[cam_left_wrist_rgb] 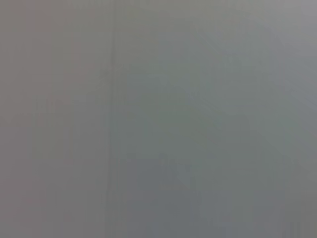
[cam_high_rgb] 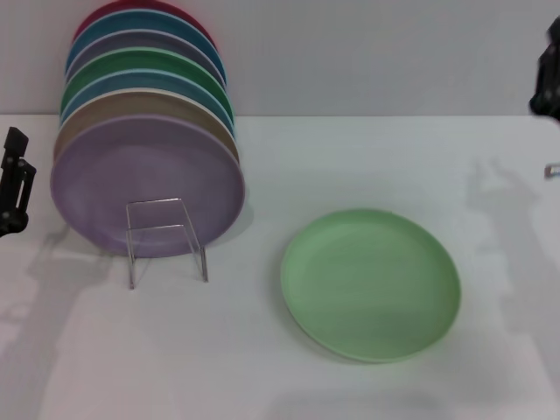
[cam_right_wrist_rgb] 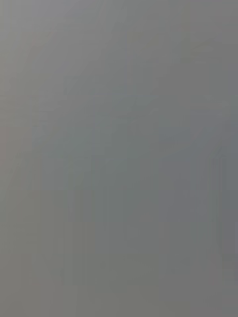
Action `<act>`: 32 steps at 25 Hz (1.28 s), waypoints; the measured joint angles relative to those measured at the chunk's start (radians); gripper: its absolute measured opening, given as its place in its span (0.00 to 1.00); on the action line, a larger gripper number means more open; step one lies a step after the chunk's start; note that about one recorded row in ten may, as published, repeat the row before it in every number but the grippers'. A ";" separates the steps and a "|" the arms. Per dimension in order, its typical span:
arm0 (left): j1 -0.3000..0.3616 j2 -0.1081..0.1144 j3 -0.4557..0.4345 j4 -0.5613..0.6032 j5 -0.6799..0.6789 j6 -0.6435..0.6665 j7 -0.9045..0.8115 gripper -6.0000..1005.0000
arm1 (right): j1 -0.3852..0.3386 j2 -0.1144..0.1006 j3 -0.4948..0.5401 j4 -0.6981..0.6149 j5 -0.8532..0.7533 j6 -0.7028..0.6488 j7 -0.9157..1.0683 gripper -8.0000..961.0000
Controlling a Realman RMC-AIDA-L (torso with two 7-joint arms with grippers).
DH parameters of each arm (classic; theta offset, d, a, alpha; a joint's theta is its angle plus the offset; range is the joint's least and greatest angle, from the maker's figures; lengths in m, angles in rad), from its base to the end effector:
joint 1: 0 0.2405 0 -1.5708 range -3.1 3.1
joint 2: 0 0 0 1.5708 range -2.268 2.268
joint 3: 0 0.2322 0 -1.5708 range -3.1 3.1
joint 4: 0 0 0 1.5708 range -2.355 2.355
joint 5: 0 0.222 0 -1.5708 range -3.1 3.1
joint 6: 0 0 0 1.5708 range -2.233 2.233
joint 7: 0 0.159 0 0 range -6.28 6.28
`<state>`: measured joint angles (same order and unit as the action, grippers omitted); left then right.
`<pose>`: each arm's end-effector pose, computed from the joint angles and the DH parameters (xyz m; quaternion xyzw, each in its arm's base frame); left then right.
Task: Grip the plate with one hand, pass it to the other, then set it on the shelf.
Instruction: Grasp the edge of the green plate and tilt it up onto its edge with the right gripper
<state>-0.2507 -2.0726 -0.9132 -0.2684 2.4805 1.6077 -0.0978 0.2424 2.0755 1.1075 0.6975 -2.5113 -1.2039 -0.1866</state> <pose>-0.2814 0.2792 0.0167 -0.6482 -0.0961 -0.4284 0.6221 0.2259 0.3460 0.0245 -0.6181 0.1005 0.3920 0.6740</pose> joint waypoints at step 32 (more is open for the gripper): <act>-0.004 -0.001 0.008 -0.005 -0.008 -0.003 -0.004 0.57 | -0.244 -0.036 0.212 0.561 -0.404 0.888 0.279 0.61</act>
<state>-0.2547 -2.0734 -0.9050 -0.2729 2.4729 1.6043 -0.1013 -0.0016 2.0400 1.3196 1.2581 -2.9158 -0.3161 0.0928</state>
